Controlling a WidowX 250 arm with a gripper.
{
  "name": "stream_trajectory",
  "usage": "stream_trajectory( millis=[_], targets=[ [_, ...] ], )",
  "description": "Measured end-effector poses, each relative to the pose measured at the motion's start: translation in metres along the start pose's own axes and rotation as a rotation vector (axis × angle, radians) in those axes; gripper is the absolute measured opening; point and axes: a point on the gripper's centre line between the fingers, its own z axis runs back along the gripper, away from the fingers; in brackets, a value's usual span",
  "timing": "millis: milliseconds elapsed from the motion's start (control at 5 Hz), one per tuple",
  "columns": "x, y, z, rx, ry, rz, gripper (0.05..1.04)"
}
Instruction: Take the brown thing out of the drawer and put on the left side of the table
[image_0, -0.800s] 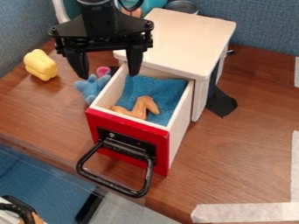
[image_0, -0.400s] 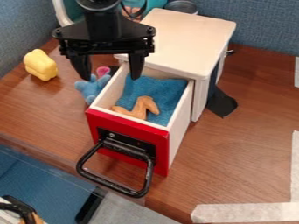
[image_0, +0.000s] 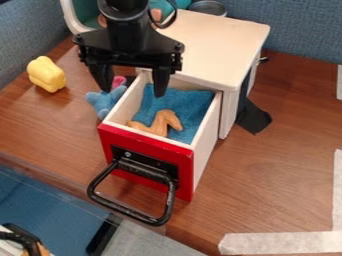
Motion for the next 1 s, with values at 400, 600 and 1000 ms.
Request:
stream_trajectory(
  millis=[400,600,1000],
  targets=[
    [0.008,-0.008,-0.011,-0.084,0.032,-0.293,0.999],
    [0.006,-0.011,-0.017,-0.108,0.051,-0.390,0.999],
    [0.010,-0.018,-0.021,-0.097,0.026,-0.525,0.999]
  ],
)
